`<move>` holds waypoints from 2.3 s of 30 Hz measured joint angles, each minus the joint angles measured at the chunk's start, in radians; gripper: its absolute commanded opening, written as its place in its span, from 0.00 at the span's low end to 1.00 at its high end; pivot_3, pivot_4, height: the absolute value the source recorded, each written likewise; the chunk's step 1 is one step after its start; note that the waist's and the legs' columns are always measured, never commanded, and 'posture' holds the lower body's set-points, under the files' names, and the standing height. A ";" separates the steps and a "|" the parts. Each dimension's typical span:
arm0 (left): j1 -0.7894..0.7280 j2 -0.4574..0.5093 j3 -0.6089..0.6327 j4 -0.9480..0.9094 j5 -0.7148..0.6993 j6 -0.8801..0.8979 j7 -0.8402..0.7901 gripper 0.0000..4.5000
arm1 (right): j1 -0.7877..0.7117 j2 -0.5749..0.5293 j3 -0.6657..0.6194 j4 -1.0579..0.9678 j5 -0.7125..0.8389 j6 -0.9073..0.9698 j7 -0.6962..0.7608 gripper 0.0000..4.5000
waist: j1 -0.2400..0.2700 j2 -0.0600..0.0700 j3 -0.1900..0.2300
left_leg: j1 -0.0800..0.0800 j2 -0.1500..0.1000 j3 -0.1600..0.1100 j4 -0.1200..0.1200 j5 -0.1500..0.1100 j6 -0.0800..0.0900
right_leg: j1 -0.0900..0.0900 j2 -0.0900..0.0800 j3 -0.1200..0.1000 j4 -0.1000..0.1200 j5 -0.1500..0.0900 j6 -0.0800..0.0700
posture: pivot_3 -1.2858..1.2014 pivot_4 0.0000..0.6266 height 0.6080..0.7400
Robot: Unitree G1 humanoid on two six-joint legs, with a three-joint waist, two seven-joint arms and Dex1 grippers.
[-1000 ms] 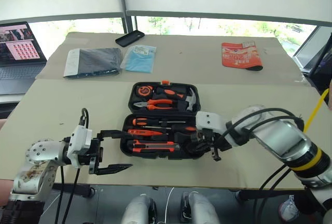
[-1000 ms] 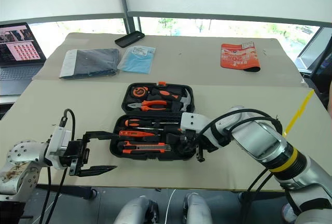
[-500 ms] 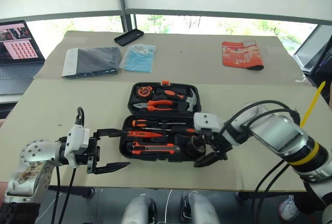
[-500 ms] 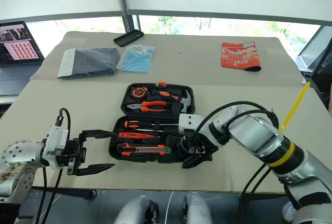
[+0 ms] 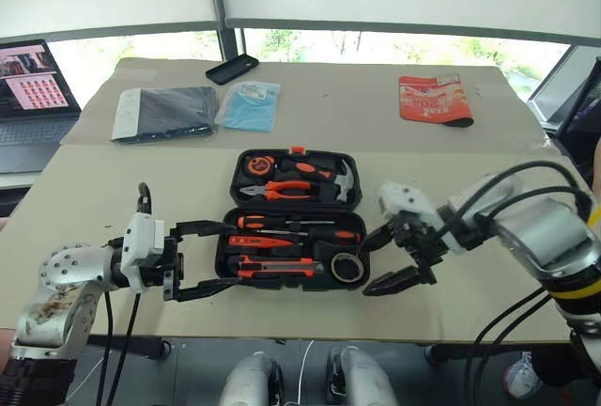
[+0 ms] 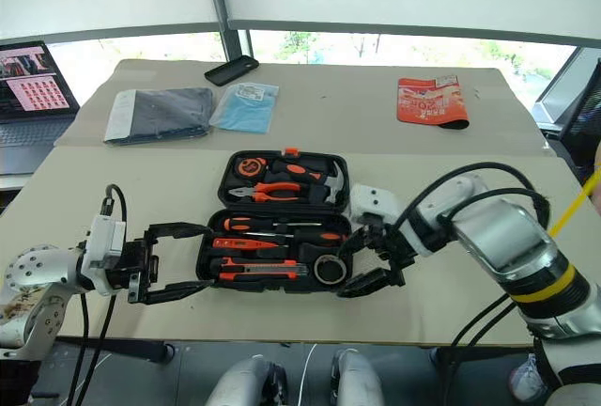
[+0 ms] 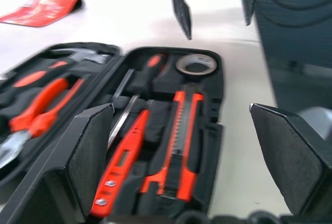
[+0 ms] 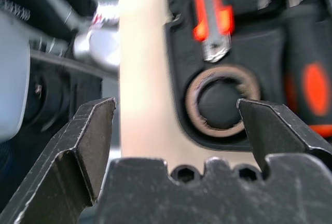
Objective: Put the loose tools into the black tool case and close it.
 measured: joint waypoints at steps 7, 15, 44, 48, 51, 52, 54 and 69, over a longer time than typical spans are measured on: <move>0.031 0.011 0.115 0.125 -0.014 0.178 0.175 0.58 | 0.209 0.074 -0.197 0.228 -0.138 -0.433 -0.170 0.42 | -0.001 -0.001 0.000 | 0.001 0.000 0.002 0.000 0.001 -0.001 | 0.000 0.007 0.001 0.001 -0.001 0.003 | 0.52 0.24 1.00; -0.136 -0.072 0.045 0.262 0.100 0.220 0.350 0.02 | 0.171 0.233 -0.197 0.528 -0.313 -0.815 -0.353 0.00 | -0.002 -0.001 0.001 | 0.008 0.001 0.003 -0.003 0.006 -0.007 | 0.003 0.009 0.004 0.005 0.000 0.000 | 0.52 0.24 1.00; -0.268 -0.153 -0.242 0.350 0.262 0.161 0.127 0.02 | 0.282 0.273 -0.134 0.385 -0.302 -0.772 -0.267 0.00 | -0.005 -0.002 0.002 | 0.006 0.001 0.004 -0.003 0.006 -0.004 | 0.002 0.009 0.005 0.003 0.001 -0.002 | 0.52 0.24 1.00; -0.248 -0.118 -0.243 0.331 0.262 0.171 0.107 0.02 | 0.304 0.248 -0.164 0.387 -0.267 -0.732 -0.263 0.00 | -0.005 -0.002 0.002 | 0.006 0.001 0.004 -0.003 0.006 -0.004 | 0.001 0.009 0.005 0.003 0.001 -0.002 | 0.52 0.24 1.00; -0.241 -0.108 -0.205 0.334 0.265 0.159 0.146 0.17 | 0.318 0.213 -0.209 0.372 -0.222 -0.673 -0.254 0.18 | -0.003 -0.003 0.002 | 0.007 0.002 0.003 -0.003 0.005 -0.003 | 0.002 0.006 0.005 0.004 0.001 -0.002 | 0.52 0.24 1.00; -0.235 -0.089 -0.191 0.335 0.272 0.150 0.162 0.27 | 0.326 0.191 -0.221 0.359 -0.204 -0.647 -0.243 0.26 | -0.003 -0.003 0.002 | 0.007 0.002 0.002 -0.003 0.003 0.001 | 0.002 0.004 0.005 0.004 0.001 -0.002 | 0.52 0.24 1.00; -0.229 -0.048 -0.167 0.335 0.270 0.168 0.164 0.42 | 0.334 0.163 -0.247 0.339 -0.174 -0.597 -0.233 0.41 | -0.004 -0.003 0.002 | 0.007 0.002 0.002 -0.003 0.003 0.001 | 0.001 0.004 0.004 0.005 0.001 -0.002 | 0.52 0.24 1.00; -0.564 0.038 -0.156 0.236 0.039 1.021 0.320 0.99 | -0.146 0.052 -0.136 0.289 0.086 0.343 -0.357 0.88 | -0.002 -0.005 0.007 | 0.001 0.000 0.001 -0.002 0.010 -0.004 | -0.001 0.010 0.005 0.004 0.004 -0.003 | 0.52 0.24 1.00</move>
